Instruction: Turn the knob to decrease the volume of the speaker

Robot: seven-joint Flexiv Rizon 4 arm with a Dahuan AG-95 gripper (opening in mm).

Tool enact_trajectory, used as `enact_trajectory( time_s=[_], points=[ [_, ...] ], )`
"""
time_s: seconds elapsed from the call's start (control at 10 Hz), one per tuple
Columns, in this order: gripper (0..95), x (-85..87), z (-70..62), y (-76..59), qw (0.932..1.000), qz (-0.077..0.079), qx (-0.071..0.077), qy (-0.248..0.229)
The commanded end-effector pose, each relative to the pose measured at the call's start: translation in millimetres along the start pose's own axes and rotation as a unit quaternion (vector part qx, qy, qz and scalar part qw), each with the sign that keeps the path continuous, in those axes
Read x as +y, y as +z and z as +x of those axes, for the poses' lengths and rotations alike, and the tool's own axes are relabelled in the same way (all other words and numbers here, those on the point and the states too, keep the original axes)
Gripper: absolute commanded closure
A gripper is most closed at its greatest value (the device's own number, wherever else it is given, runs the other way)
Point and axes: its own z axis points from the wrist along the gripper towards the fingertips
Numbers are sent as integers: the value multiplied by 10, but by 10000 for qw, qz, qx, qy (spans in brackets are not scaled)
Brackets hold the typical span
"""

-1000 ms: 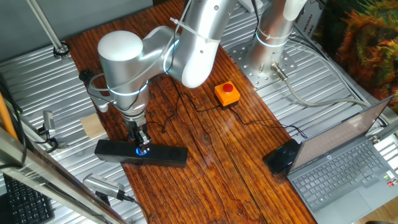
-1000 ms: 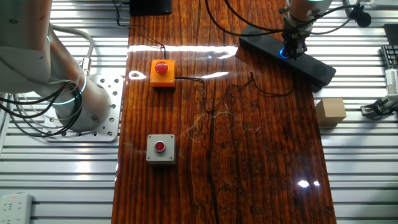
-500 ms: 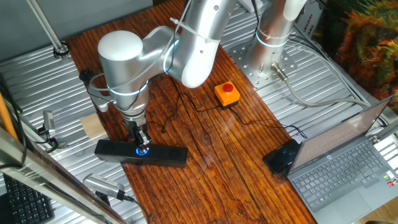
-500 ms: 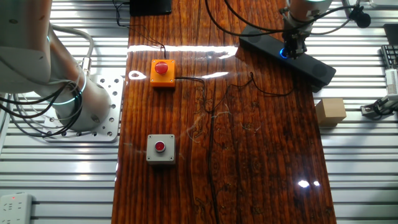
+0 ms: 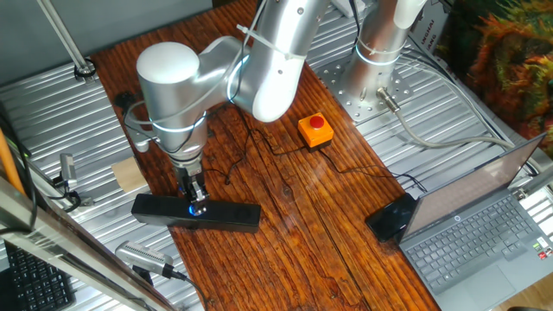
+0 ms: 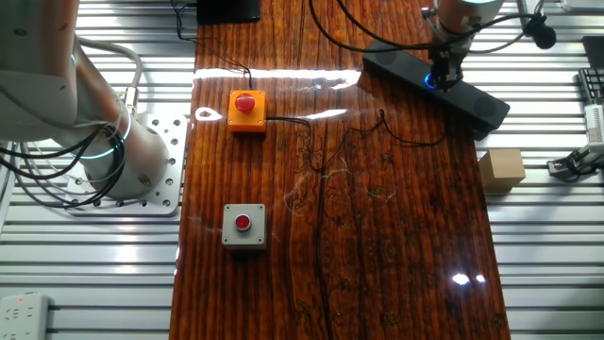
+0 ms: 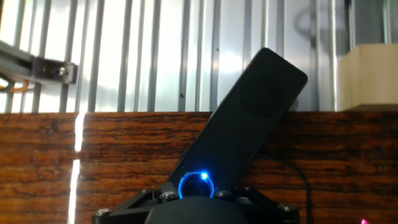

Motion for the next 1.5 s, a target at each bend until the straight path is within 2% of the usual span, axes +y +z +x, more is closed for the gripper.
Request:
enact_trajectory(
  time_s=[0.1,0.4,0.6,0.9,1.1,1.3,1.4,1.5],
  points=[
    [570,-4,1,-1,9993,3,-25,369],
    [570,-4,1,-1,9974,-19,-38,719],
    [570,-4,1,-1,9942,-106,-59,1070],
    [570,-4,1,-1,9902,-145,-62,1384],
    [570,-4,1,-1,9900,-84,-93,1406],
    [570,-6,2,2,9899,-107,-86,1409],
    [760,-7,3,5,9899,-120,-84,1411],
    [760,-8,3,9,9899,-126,-89,1410]
  ],
)
